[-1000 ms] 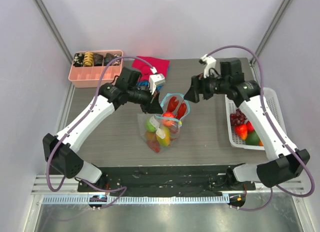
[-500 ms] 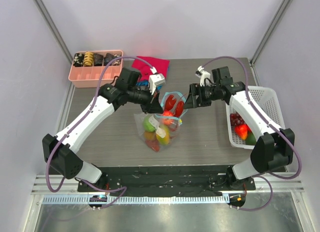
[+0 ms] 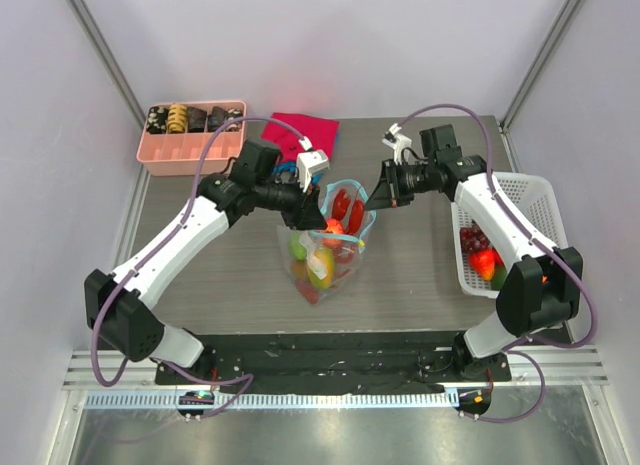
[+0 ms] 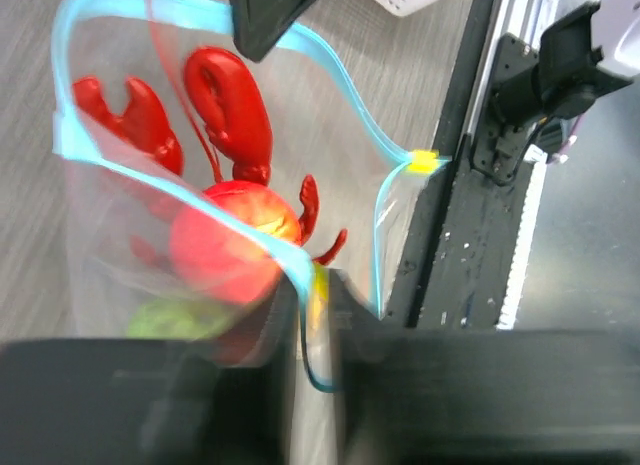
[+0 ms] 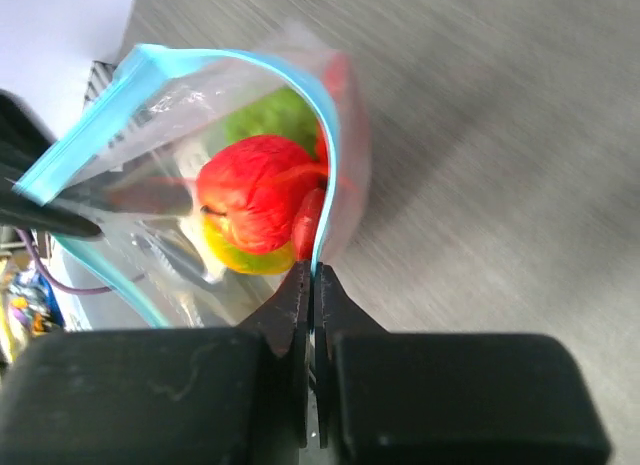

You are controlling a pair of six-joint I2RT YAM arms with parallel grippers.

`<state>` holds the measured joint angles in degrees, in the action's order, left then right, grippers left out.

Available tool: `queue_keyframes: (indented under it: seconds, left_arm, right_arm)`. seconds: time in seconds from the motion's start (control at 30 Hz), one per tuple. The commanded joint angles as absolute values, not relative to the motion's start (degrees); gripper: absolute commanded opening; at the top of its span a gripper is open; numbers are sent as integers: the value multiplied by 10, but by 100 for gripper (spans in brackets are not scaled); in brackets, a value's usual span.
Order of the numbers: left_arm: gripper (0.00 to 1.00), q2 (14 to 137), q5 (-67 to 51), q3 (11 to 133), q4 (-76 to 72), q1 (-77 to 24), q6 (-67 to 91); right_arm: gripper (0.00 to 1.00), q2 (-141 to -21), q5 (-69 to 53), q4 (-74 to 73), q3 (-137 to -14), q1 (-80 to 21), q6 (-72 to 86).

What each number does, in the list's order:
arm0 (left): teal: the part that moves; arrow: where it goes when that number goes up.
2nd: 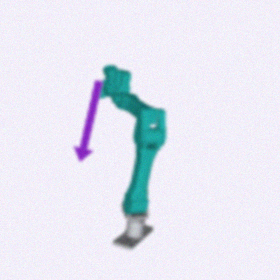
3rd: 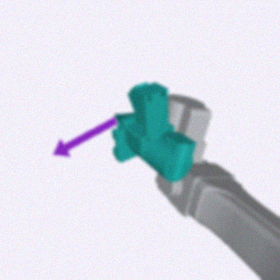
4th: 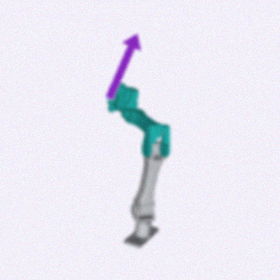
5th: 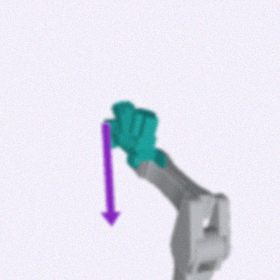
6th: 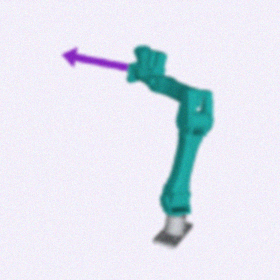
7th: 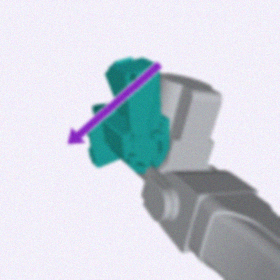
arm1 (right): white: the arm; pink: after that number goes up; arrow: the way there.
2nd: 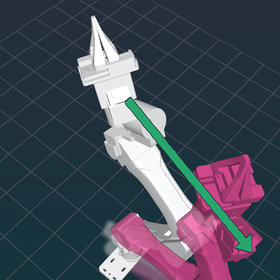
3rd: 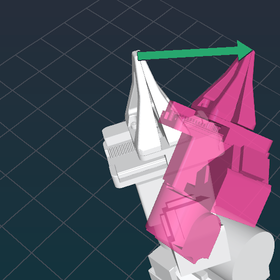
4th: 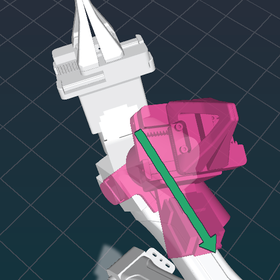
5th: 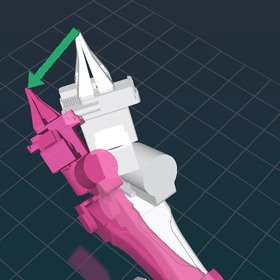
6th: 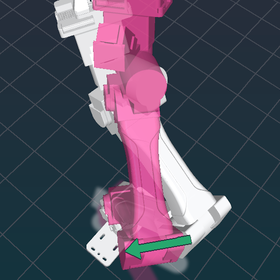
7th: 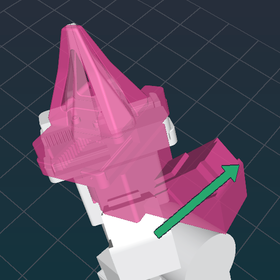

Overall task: Place the food in the zip-top bag and seal the zipper
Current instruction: Adjust the zipper food storage bag at the center of the board.

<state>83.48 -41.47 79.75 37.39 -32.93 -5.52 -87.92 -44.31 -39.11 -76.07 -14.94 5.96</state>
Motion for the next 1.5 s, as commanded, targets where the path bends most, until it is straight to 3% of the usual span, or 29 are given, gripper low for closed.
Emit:
queue_keyframes:
  seconds: [0.0,0.07,0.17,0.37,0.63,1.07,1.27,1.47]
  left_arm:
    - [32,789,-413,779,309,-331,-59]
    - [55,776,-402,776,307,-331,-70]
    - [70,747,-361,773,304,-331,-105]
    - [80,710,-327,756,294,-330,-213]
    - [81,757,-254,786,283,-322,-267]
    - [80,781,-384,791,265,-292,-242]
    - [77,792,-419,785,249,-292,-190]
    - [66,802,-386,767,192,-278,-75]
  right_arm:
    - [1,-887,-500,-384,-840,-160,-16]
    - [1,-909,-516,-414,-885,-171,-48]
    - [1,-928,-523,-476,-937,-184,-130]
    - [1,-958,-520,-563,-979,-220,-266]
    - [1,-984,-513,-599,-1059,-272,-331]
    - [1,-1002,-516,-671,-1126,-303,-432]
    - [1,-1030,-520,-680,-1167,-313,-440]
    - [1,-1034,-518,-684,-1183,-321,-441]
